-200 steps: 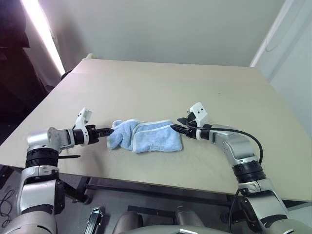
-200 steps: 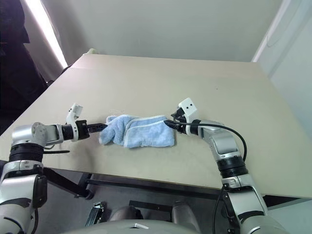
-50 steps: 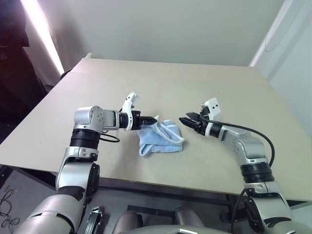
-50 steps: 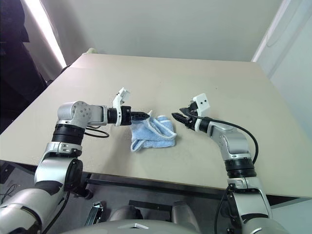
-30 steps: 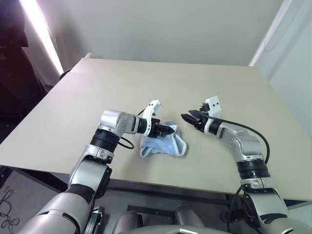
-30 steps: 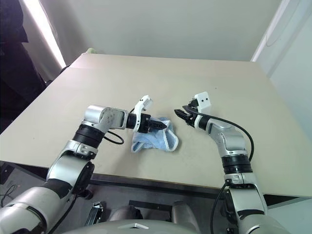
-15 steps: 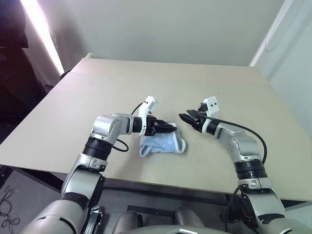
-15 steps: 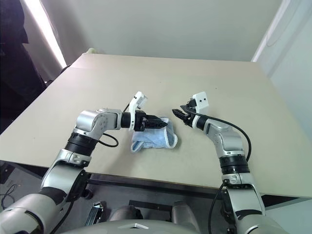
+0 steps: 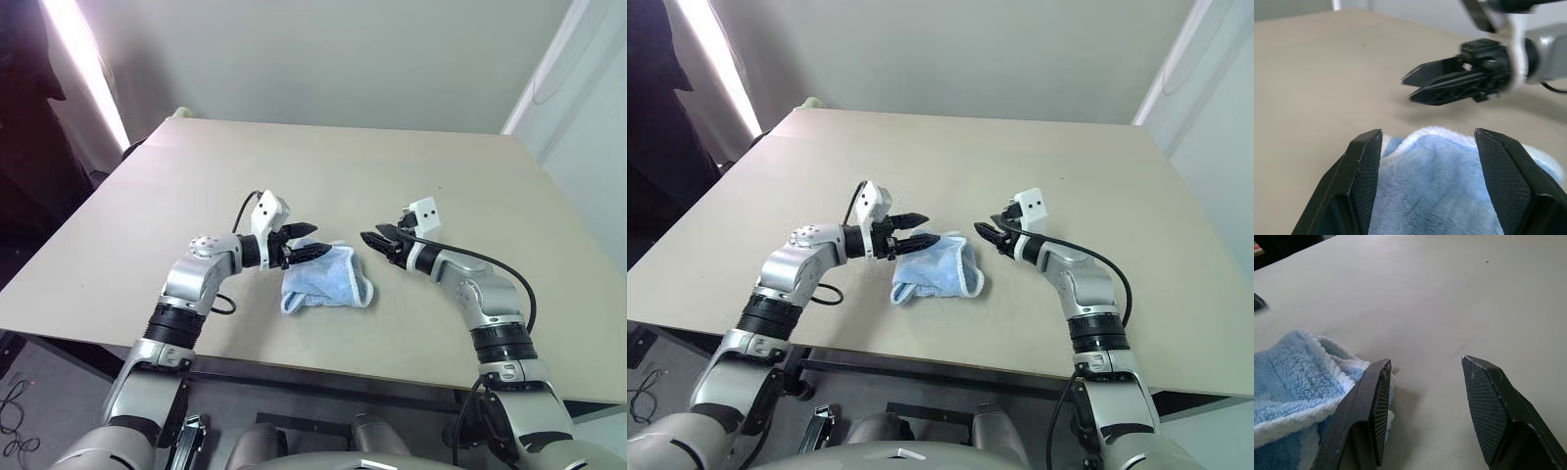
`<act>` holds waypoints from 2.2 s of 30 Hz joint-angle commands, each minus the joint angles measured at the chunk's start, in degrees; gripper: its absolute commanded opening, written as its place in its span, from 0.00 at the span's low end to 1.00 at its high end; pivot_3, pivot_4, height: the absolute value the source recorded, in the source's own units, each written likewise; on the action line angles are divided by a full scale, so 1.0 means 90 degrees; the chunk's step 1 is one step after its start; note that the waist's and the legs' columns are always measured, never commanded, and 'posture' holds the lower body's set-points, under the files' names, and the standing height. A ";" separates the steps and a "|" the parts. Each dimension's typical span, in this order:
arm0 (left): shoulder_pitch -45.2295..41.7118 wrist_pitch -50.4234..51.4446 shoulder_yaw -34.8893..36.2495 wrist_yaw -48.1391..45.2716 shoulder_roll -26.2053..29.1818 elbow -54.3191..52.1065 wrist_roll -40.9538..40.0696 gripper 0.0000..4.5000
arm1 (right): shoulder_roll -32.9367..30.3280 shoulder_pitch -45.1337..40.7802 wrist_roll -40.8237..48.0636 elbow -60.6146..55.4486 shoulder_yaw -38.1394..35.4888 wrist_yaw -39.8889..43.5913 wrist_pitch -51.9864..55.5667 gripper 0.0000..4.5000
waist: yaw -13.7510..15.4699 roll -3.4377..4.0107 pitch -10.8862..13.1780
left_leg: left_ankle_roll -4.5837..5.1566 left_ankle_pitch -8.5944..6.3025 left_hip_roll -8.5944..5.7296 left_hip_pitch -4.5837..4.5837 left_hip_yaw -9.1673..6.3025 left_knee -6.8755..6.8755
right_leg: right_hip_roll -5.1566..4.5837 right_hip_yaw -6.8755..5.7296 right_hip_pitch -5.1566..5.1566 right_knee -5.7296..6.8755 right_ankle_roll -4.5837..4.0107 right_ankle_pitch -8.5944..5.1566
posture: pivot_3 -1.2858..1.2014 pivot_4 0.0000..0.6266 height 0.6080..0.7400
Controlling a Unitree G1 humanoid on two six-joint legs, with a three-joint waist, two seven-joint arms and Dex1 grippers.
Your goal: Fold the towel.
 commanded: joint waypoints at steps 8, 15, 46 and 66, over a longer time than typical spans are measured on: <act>0.0132 -0.1821 -0.0601 0.0203 -0.0258 0.1551 0.1346 0.71 | -0.0070 -0.0151 -0.0033 -0.0260 -0.0070 0.0048 -0.0202 0.54 | 0.0004 0.0002 -0.0002 | 0.0000 0.0000 0.0002 0.0001 0.0000 -0.0001 | 0.0002 0.0000 0.0000 0.0001 -0.0001 0.0000 | 0.52 0.00 0.82; 0.0148 -0.2082 -0.0197 0.0260 -0.0501 0.1385 0.1048 0.71 | -0.0105 -0.0311 0.0145 -0.0211 -0.0134 0.0249 -0.0060 0.54 | 0.0006 0.0004 -0.0006 | 0.0000 0.0000 0.0003 0.0010 0.0000 0.0002 | 0.0001 0.0000 0.0011 0.0003 -0.0002 0.0001 | 0.52 0.00 0.82; 0.2204 0.0983 0.0975 -0.0355 0.1870 -0.3637 -0.0976 0.71 | -0.0619 -0.1298 0.1669 0.0418 0.0545 0.0999 0.5018 0.99 | -0.0081 0.0009 -0.0003 | 0.0002 -0.0001 0.0023 -0.0002 0.0000 -0.0009 | 0.0008 -0.0007 -0.0008 -0.0003 -0.0008 0.0002 | 0.52 0.00 0.82; 0.2531 0.1594 0.1443 0.0042 0.2112 -0.3643 -0.1519 0.71 | 0.0403 -0.1999 0.2301 0.1412 -0.0953 0.0584 0.6447 0.99 | -0.0184 0.0012 -0.0001 | 0.0002 -0.0001 0.0024 0.0001 -0.0001 -0.0010 | 0.0010 -0.0008 -0.0007 -0.0002 -0.0008 0.0002 | 0.52 0.00 0.82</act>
